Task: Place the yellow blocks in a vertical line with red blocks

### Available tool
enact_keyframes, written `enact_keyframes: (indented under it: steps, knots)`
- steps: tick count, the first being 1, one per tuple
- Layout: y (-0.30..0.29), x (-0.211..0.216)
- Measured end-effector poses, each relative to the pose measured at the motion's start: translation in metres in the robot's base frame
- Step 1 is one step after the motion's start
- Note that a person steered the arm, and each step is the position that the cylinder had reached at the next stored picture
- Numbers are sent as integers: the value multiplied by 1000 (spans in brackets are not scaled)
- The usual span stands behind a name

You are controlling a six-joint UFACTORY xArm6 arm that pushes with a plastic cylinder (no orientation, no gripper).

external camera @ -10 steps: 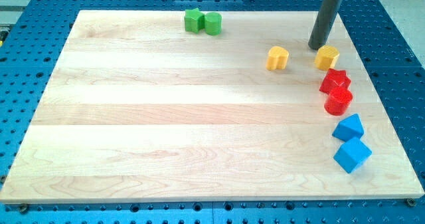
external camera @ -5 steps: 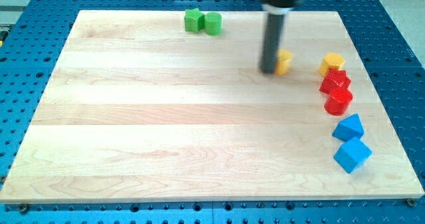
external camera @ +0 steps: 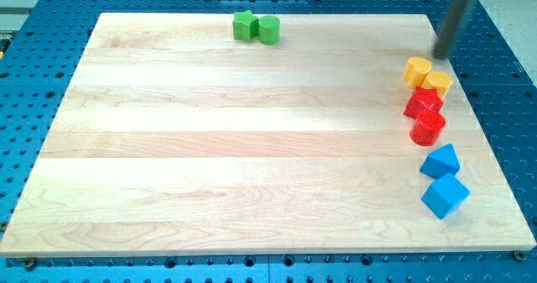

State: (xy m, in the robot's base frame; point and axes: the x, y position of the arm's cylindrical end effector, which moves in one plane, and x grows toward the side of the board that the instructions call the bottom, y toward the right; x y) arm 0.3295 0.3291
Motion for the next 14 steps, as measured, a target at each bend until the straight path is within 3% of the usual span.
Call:
enact_keyframes:
  steps: [1, 3, 7, 8, 12, 14]
  knots:
    - [-13, 50]
    - [-46, 63]
    - [-43, 38]
    - [-32, 73]
    - [-64, 52]
    - [-80, 68]
